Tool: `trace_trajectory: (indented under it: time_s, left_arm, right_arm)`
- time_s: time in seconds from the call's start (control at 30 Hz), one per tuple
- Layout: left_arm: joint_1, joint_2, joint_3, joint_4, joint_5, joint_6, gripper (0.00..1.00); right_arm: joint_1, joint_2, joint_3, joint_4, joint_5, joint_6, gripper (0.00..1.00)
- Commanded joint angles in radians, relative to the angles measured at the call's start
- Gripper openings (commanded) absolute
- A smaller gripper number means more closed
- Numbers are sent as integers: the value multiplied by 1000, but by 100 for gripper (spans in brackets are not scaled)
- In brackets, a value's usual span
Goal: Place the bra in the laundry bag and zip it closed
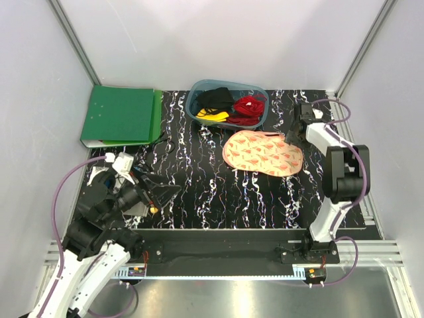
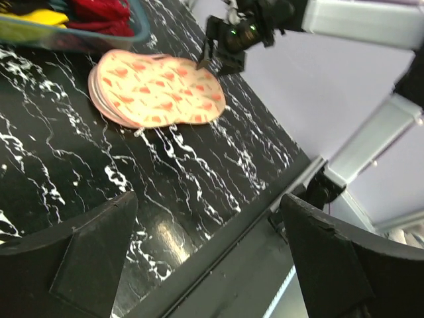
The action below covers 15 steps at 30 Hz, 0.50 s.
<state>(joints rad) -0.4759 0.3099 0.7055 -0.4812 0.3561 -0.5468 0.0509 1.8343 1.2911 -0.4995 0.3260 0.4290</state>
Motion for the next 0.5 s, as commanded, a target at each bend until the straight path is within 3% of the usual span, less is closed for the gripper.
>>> trace_trajectory:
  time_s: [0.0,0.07,0.13,0.2,0.23,0.47]
  left_arm:
    - [-1,-31,-3,0,90,33,93]
    - [-1,-32,2,-2,98,33,92]
    - [-1,-28,3,-7,109,31,92]
    - [-1,-23,-1,-8,118,27,92]
    - [-1,-22,-3,-8,121,25,91]
    - [-1,-3,-5,-11,112,-4,89]
  right_arm:
    - [-5,40,31,50,-156,-144,67]
    - [-3,23,-18,88,-189,-156,66]
    - [-3,14,-36,114,-202,-167,53]
    - [-3,8,-45,118,-197,-174,34]
    - [-5,-7,-50,118,-176,-177,16]
    - [-3,-179,-50,36,-76,-204,0]
